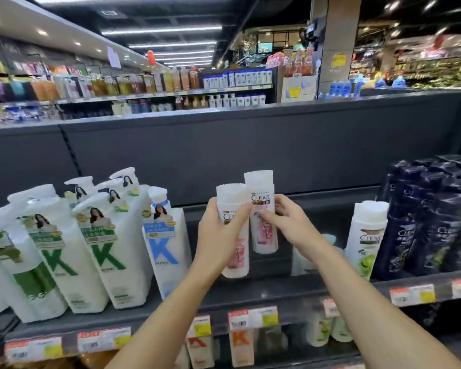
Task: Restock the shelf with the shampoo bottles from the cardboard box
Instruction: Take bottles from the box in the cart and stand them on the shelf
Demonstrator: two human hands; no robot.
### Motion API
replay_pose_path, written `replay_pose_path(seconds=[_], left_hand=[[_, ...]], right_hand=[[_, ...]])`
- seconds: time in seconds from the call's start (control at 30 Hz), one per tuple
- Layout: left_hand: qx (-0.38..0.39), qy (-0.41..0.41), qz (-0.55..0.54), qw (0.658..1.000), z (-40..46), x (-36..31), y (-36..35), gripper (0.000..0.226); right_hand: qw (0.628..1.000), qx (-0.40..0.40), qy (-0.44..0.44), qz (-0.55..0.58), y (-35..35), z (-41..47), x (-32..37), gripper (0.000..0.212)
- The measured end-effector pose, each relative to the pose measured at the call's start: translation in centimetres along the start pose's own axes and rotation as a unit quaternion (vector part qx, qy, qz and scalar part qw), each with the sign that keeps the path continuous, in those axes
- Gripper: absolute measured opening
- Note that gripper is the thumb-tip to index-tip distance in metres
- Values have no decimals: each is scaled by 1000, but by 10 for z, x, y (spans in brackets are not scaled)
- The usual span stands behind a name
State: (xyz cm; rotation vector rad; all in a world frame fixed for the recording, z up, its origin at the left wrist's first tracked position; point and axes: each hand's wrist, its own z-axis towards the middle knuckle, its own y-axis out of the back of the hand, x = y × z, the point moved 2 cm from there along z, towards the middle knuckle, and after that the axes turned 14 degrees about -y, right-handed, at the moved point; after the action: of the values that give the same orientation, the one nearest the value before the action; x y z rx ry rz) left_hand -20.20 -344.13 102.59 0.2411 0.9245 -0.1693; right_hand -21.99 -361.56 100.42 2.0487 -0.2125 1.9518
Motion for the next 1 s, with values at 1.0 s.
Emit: replay_pose_path(seconds=[1.0], left_hand=[[-111, 62, 22, 992, 34, 52, 0, 26]], right_hand=[[995, 75, -57, 35, -25, 121, -51, 36]])
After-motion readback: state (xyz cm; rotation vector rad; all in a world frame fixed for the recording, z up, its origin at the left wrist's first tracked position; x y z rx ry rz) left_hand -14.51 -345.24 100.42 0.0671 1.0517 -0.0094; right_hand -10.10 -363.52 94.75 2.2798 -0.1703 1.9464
